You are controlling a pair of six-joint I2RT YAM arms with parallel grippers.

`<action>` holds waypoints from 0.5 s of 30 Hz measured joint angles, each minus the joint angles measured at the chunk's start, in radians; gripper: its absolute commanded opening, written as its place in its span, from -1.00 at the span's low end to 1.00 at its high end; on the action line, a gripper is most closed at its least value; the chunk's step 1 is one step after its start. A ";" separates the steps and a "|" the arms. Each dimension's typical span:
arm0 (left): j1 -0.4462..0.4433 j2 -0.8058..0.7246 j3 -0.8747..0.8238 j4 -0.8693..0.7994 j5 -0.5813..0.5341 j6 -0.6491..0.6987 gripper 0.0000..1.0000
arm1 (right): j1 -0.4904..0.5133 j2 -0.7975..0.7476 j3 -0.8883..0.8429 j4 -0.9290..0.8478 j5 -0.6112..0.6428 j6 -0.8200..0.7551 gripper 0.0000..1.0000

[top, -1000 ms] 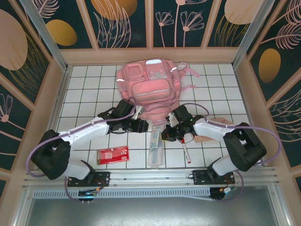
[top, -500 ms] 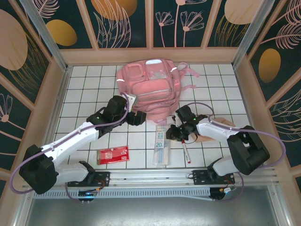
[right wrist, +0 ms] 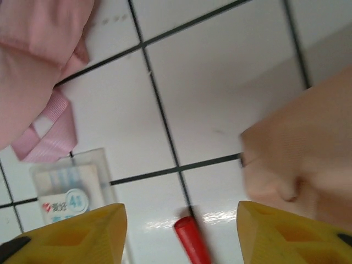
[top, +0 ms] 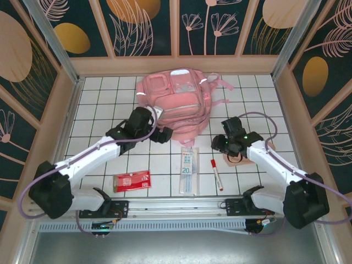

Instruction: Pack the student bag

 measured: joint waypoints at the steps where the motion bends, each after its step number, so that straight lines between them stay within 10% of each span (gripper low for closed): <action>1: 0.000 0.035 0.034 0.001 -0.019 0.044 0.96 | -0.008 -0.014 0.002 -0.011 0.028 0.003 0.49; 9: 0.004 0.245 0.213 -0.008 -0.042 0.190 0.94 | -0.066 -0.046 0.016 -0.022 -0.086 -0.053 0.25; 15: 0.082 0.217 0.213 -0.081 0.072 0.102 0.93 | 0.105 0.067 0.016 0.029 -0.242 -0.104 0.20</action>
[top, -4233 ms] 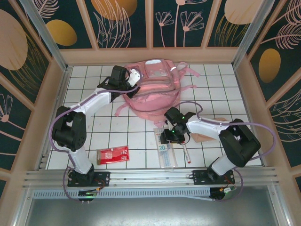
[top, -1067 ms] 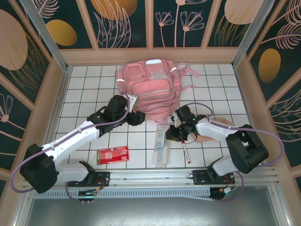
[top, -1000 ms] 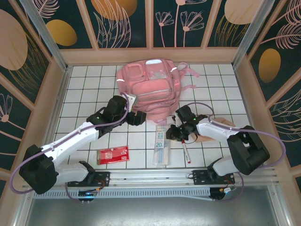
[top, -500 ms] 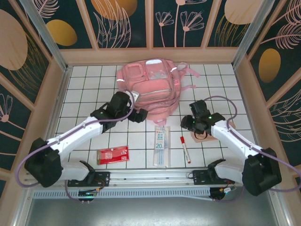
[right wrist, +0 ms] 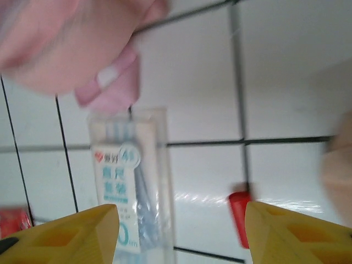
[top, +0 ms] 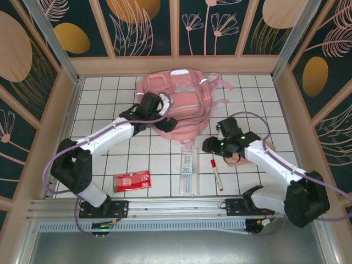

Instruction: Pack the student bag

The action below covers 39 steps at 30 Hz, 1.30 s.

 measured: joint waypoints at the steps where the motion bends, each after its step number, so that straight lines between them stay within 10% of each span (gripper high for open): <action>1: 0.029 -0.015 -0.003 -0.018 0.022 -0.023 0.93 | 0.026 0.031 0.000 0.003 -0.015 -0.001 0.16; 14: -0.034 -0.240 -0.388 0.023 0.401 -0.310 0.71 | 0.058 0.229 -0.023 0.079 -0.185 -0.024 -0.05; 25: -0.092 -0.148 -0.422 0.176 0.394 -0.418 0.78 | -0.056 0.206 -0.006 0.091 -0.165 -0.027 -0.04; 31: 0.131 -0.117 -0.220 0.108 0.337 -0.483 0.77 | -0.119 0.128 0.050 0.136 -0.105 -0.024 0.00; 39: 0.409 0.192 0.152 0.121 0.204 -0.541 0.77 | 0.034 0.284 0.184 0.320 -0.023 0.003 0.20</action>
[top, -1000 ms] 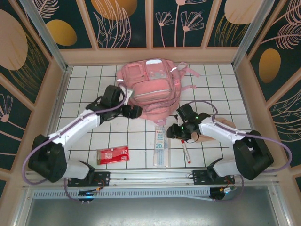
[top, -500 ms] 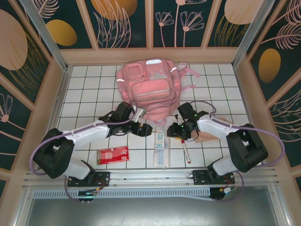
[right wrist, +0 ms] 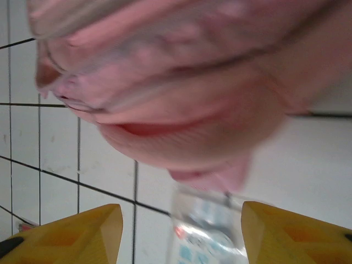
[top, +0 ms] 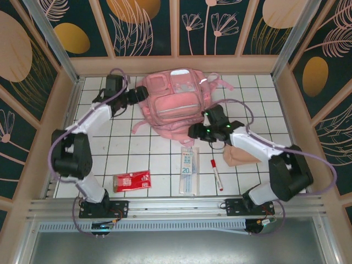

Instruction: Pack the student bag

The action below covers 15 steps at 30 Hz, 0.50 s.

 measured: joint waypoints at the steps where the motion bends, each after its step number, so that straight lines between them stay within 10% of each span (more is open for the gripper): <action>1: 0.013 0.066 0.048 0.000 -0.020 0.004 0.76 | 0.017 0.038 0.026 0.028 0.005 0.002 0.21; 9: 0.024 0.436 0.239 0.004 -0.027 0.050 0.50 | 0.021 0.240 0.101 0.166 0.054 0.042 0.08; 15: 0.019 0.404 0.126 0.115 -0.029 0.075 -0.51 | -0.059 0.294 0.127 0.188 0.042 0.021 -0.10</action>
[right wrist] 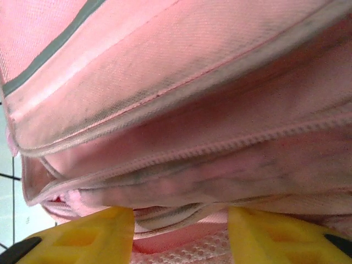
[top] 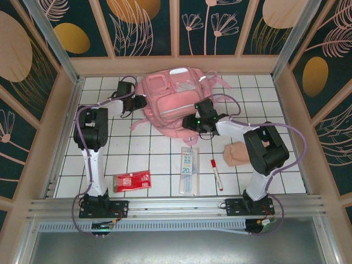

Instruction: Pack the student bag

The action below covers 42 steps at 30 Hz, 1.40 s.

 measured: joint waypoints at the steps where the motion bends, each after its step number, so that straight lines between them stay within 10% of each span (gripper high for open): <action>1: 0.000 -0.014 -0.026 0.014 0.013 0.003 -0.69 | -0.019 0.006 0.006 0.005 -0.004 -0.014 -0.15; 4: -0.017 -0.049 -0.087 0.032 0.029 0.024 -1.00 | -0.076 0.023 0.023 0.007 -0.024 -0.064 -0.17; 17: -0.101 -0.361 -0.321 -0.095 0.047 -0.075 -1.00 | -0.230 0.182 0.194 0.058 -0.152 -0.215 0.00; 24: -0.131 -0.395 -0.327 -0.148 0.140 -0.245 -1.00 | -0.239 0.003 0.043 0.058 -0.043 -0.193 0.08; 32: -0.134 -0.395 -0.319 -0.195 0.183 -0.330 -1.00 | 0.056 -0.288 -0.098 -0.026 0.054 -0.149 0.00; 36: -0.134 -0.394 -0.319 -0.204 0.219 -0.365 -1.00 | 0.268 -0.174 -0.034 -0.003 0.058 -0.097 0.00; 42: -0.134 -0.394 -0.319 -0.204 0.254 -0.409 -1.00 | 0.317 0.088 0.138 0.052 0.096 -0.055 -0.02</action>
